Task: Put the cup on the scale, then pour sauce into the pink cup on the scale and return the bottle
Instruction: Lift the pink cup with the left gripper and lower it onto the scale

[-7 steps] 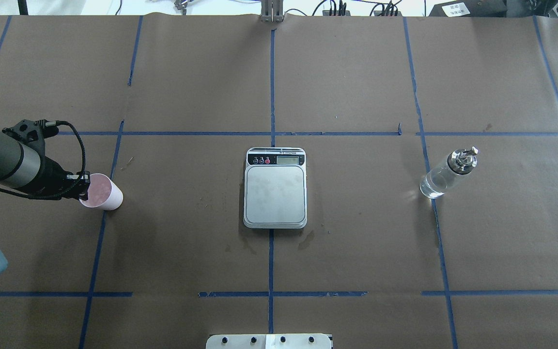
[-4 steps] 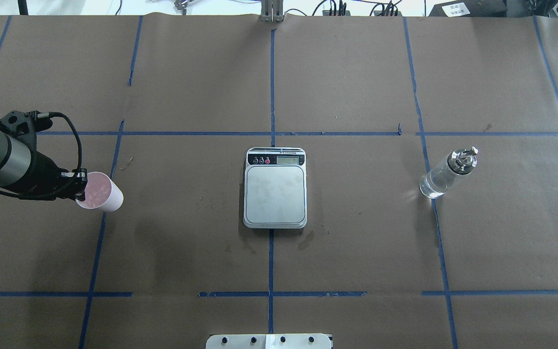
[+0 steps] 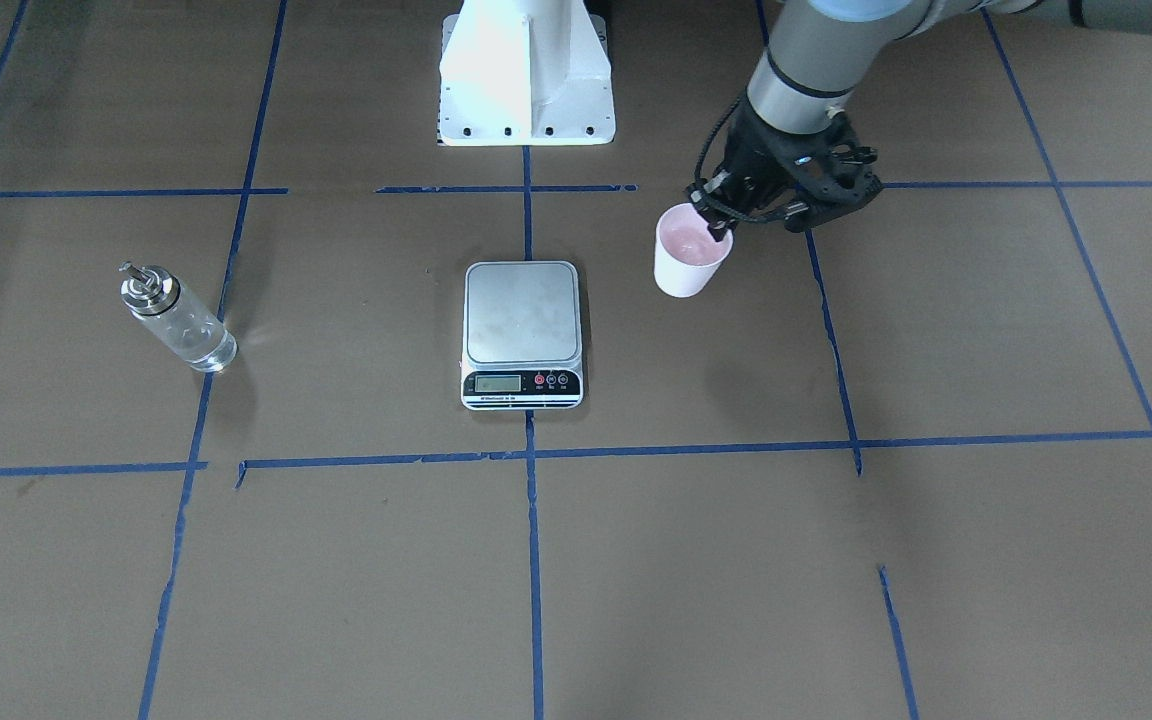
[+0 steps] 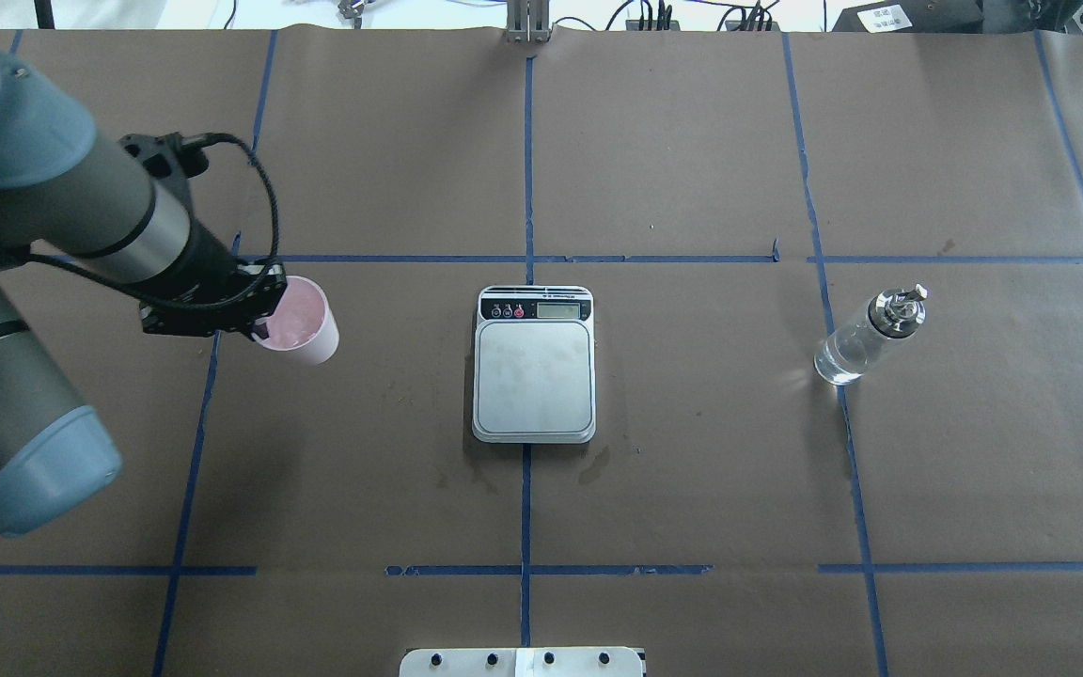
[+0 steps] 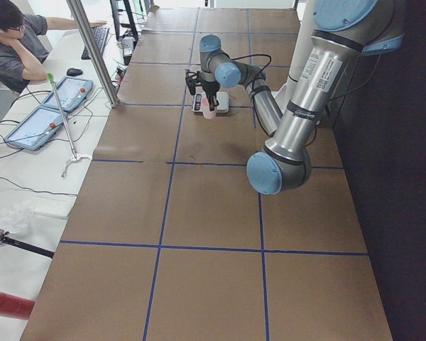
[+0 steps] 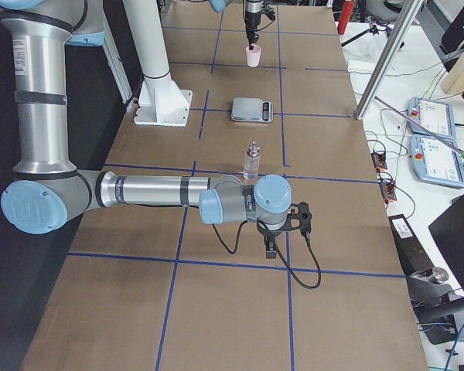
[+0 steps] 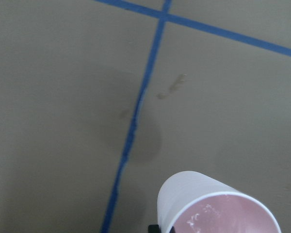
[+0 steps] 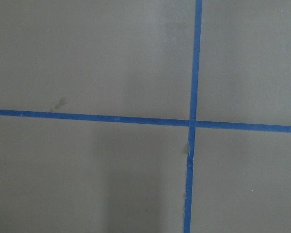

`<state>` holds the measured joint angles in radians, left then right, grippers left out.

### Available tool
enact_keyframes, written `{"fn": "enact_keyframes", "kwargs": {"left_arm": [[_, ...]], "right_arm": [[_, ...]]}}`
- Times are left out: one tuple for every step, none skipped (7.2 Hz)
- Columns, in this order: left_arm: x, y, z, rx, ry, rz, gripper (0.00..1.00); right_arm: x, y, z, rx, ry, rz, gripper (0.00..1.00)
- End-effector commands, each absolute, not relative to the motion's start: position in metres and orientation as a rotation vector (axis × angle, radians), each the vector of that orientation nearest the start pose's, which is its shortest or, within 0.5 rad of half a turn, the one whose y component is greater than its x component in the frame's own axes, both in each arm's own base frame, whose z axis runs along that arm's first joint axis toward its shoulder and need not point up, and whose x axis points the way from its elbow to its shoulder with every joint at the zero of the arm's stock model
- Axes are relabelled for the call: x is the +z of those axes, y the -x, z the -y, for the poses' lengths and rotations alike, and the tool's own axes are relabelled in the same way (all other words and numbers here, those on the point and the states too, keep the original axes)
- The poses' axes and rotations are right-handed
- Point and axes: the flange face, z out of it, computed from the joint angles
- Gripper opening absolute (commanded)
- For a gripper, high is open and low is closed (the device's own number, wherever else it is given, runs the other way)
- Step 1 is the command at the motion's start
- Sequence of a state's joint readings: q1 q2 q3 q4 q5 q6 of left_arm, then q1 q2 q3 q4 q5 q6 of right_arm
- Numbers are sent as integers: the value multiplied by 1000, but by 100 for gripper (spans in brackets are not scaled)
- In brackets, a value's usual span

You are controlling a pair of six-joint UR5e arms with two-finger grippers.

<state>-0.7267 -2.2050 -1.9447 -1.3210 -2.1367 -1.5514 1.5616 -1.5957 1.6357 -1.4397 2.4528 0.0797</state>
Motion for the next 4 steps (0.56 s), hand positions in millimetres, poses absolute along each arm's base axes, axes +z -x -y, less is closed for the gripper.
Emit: {"fn": "enact_keyframes", "kwargs": {"left_arm": [[110,-477,456,-534,320,-902,0],[111,-498,437,-522,343,-899,0],[115,-516,432,-526,332,-903,0],[132,-544,431,-527,329,-906,0]], "right_arm": [[613,-52,491,-15,-131,886,100],[614,-52,490,-13,-128,884,100],[615,-52,489,-12,-127,883,100],[618,-52,487,-15,-125,883,100]]}}
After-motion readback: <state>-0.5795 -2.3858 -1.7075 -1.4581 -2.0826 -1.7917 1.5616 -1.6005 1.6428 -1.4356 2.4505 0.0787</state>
